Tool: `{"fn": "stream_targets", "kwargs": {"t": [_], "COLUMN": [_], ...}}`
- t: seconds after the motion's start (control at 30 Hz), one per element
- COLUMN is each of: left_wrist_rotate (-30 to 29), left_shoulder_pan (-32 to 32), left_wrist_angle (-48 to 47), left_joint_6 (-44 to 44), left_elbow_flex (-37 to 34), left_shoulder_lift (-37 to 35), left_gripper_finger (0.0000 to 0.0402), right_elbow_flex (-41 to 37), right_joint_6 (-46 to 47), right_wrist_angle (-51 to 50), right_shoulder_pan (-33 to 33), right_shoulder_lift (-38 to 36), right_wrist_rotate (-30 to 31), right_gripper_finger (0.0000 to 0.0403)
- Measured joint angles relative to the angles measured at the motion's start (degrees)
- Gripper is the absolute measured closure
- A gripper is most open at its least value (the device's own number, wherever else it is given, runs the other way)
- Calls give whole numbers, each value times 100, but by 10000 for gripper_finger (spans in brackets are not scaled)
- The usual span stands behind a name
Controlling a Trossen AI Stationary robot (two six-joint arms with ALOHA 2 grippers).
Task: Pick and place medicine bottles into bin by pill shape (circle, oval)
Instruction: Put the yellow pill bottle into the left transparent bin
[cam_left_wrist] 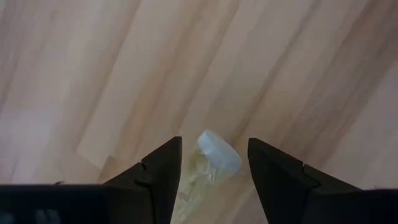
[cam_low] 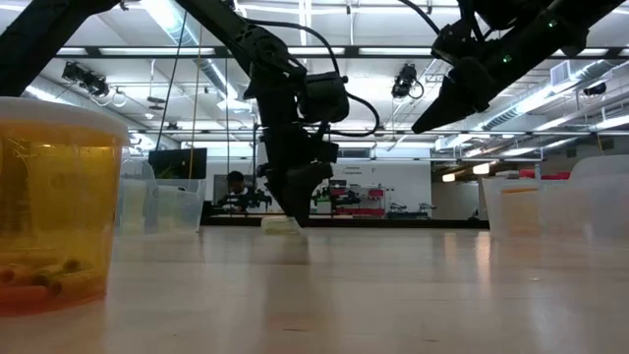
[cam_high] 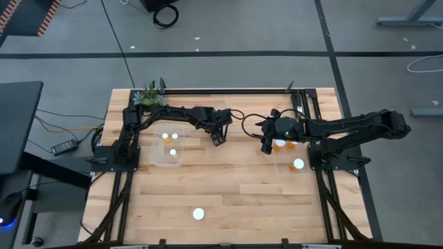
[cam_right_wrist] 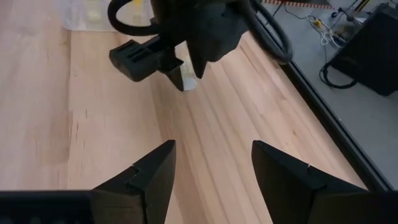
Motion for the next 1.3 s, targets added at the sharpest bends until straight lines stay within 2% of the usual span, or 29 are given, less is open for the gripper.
{"fn": "stream_targets", "kwargs": {"t": [0.17,0.27,0.43,0.63,0.93,1.13,1.3], "left_wrist_rotate": [24,40,44,45,79,90,107], "left_shoulder_pan": [8,-3,-14,37,43,48,129], "left_wrist_angle": [-248,-369,-727,-846,-745,-673,-706], "left_joint_6": [571,1200,2139,2811,2936,2916,2920], "left_elbow_flex": [294,392,386,382,200,133,133], "left_shoulder_lift": [0,0,0,0,0,0,0], "left_gripper_finger": [209,207,187,161,157,181,217], "right_elbow_flex": [0,0,0,0,0,0,0], "right_joint_6": [5,27,108,108,195,179,178], "right_wrist_angle": [0,0,0,50,55,81,83], "right_shoulder_pan": [-118,-163,-171,-169,-167,-167,-167], "right_shoulder_lift": [0,0,0,0,0,0,0], "right_wrist_rotate": [-244,-336,-359,-359,-405,-405,-405], "right_gripper_finger": [185,185,185,185,185,185,185]}}
